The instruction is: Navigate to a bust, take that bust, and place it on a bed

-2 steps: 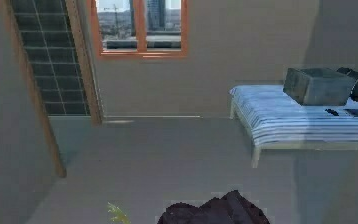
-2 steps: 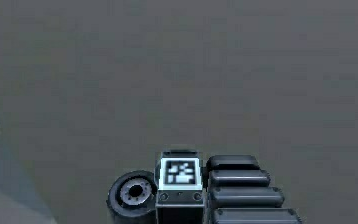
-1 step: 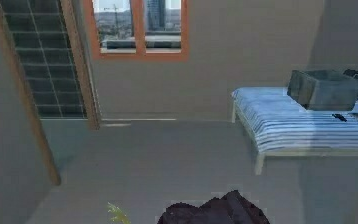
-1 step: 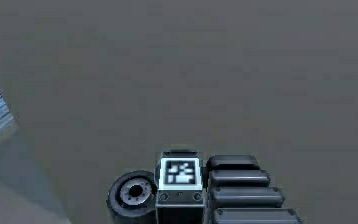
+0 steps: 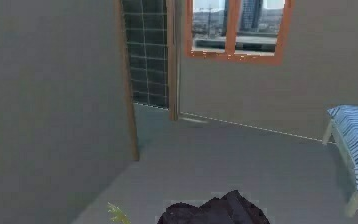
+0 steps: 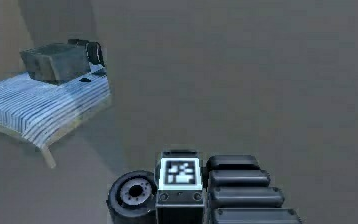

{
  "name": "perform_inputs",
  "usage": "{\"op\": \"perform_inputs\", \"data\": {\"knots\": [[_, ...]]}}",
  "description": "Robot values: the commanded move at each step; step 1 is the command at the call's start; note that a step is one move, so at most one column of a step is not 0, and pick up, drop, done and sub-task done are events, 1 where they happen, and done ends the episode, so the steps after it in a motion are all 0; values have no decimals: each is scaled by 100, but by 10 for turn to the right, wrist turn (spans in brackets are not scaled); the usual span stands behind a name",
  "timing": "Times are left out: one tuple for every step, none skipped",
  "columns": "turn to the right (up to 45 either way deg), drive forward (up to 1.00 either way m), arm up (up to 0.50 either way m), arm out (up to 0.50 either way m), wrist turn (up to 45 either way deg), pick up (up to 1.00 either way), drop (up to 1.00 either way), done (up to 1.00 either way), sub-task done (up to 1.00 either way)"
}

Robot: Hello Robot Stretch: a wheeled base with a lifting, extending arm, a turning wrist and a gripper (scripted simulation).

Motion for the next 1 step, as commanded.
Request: {"op": "perform_inputs", "data": {"knots": [[0,100,0,0,0,0,0,0,0]]}}
